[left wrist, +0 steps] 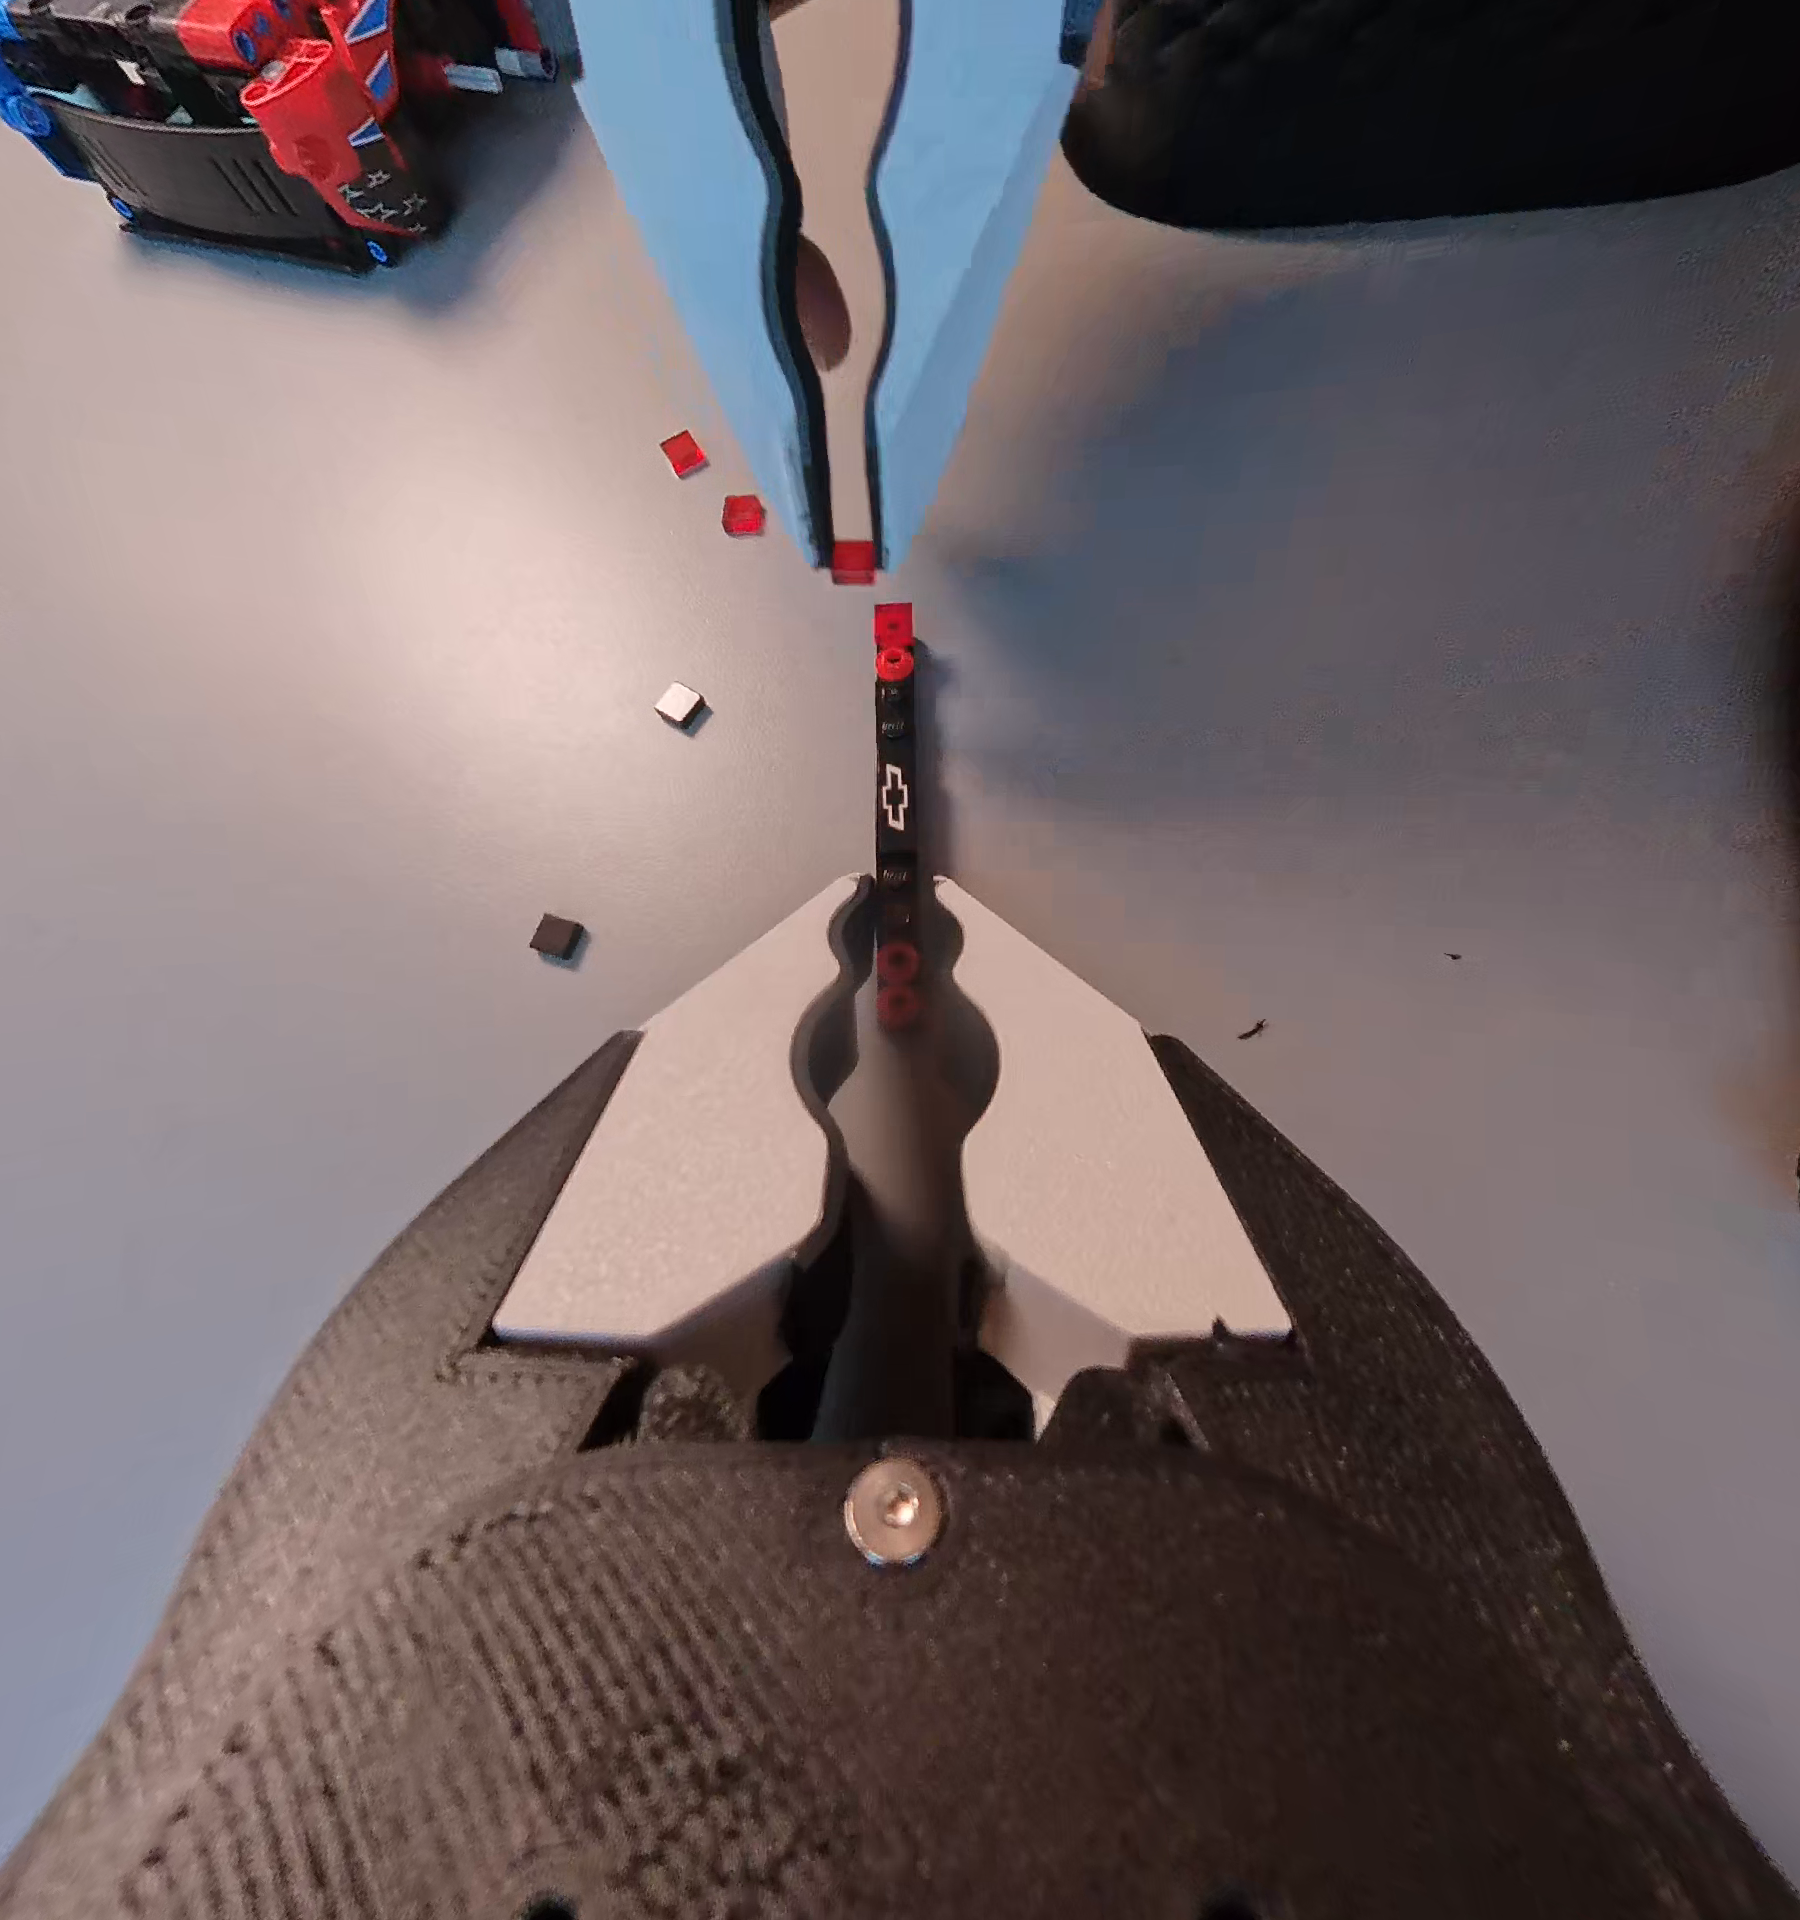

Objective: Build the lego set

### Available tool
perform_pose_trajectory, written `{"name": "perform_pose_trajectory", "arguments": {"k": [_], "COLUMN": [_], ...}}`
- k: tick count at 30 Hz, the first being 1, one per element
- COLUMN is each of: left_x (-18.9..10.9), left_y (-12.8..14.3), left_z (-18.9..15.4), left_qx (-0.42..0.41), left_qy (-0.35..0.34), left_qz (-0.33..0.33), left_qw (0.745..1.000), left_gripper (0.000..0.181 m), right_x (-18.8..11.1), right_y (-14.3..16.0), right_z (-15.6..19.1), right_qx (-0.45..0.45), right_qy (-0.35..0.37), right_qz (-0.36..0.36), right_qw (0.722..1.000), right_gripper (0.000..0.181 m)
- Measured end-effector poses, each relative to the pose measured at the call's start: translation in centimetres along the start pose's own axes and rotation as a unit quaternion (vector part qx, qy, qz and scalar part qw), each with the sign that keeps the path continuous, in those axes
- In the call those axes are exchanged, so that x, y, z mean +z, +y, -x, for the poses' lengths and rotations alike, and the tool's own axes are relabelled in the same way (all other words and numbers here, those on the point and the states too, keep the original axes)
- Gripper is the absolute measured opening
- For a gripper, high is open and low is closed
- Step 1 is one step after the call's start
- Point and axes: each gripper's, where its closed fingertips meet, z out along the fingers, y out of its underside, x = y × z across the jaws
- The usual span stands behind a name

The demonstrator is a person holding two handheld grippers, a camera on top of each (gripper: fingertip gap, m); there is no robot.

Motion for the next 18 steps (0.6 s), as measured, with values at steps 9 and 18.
{"name": "perform_pose_trajectory", "arguments": {"k": [9, 18], "left_x": [0.0, 0.0], "left_y": [0.0, 0.0], "left_z": [-0.1, -0.1], "left_qx": [0.006, 0.013], "left_qy": [-0.003, -0.004], "left_qz": [0.0, 0.001], "left_qw": [1.0, 1.0], "left_gripper": [0.006, 0.006], "right_x": [2.0, 2.2], "right_y": [0.8, 1.1], "right_z": [0.9, 0.9], "right_qx": [-0.014, -0.03], "right_qy": [-0.011, -0.009], "right_qz": [0.065, 0.097], "right_qw": [0.998, 0.995], "right_gripper": [0.005, 0.005]}}
